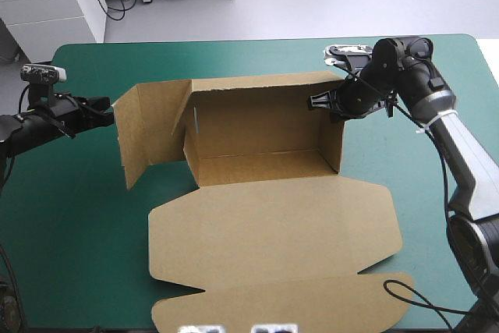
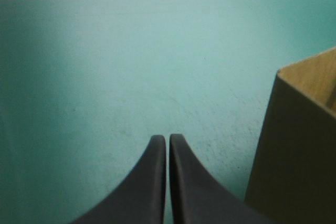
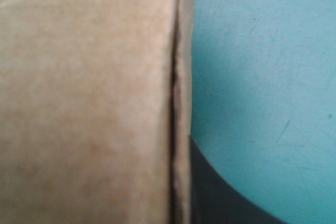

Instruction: Fold the box

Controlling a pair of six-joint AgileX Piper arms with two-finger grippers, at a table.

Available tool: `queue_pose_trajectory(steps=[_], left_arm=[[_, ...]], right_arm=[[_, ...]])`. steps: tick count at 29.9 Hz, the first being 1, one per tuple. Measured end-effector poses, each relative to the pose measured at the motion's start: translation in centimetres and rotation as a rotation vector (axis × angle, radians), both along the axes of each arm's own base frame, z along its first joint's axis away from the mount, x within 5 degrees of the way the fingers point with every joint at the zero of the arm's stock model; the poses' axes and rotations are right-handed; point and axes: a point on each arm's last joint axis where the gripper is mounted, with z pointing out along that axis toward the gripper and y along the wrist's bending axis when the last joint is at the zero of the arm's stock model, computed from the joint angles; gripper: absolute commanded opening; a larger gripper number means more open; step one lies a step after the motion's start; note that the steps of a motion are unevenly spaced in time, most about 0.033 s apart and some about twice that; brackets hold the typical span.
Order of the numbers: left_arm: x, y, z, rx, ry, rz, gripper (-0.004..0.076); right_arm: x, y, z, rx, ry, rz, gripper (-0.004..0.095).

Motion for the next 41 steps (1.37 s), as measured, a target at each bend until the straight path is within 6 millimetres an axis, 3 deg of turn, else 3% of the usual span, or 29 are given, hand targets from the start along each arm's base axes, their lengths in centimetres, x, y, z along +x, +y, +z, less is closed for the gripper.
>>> queue_pose_trajectory(steps=[5,10,16,24,29,34,41], left_arm=[[0.2,0.4,0.1,0.016,-0.022,0.044,0.0001],[0.4,0.6,0.2,0.025,-0.036,0.071,-0.0001],[0.4,0.7,0.2,0.026,-0.040,0.079,-0.0002],[0.4,0.8,0.3,0.030,-0.045,0.088,-0.0003],[0.5,0.9,0.3,0.035,-0.052,0.102,-0.0002],[0.5,1.0,0.3,0.037,-0.056,0.112,-0.0002],[0.5,1.0,0.3,0.037,-0.057,0.117,-0.0003]], right_arm=[[0.4,-0.3,-0.5,-0.047,0.000,-0.009,-0.0003],[1.7,-0.1,-2.8,-0.077,0.051,-0.007,-0.0004],[2.9,0.1,-3.8,-0.095,0.048,-0.009,-0.0004],[6.1,0.8,-6.0,-0.070,-0.109,-0.035,-0.0004],[7.0,0.8,-7.1,-0.083,-0.134,-0.039,0.0012],[7.7,0.9,-7.6,-0.102,-0.144,-0.037,0.0184],[8.1,1.0,-8.0,-0.132,-0.101,-0.009,0.0602]])
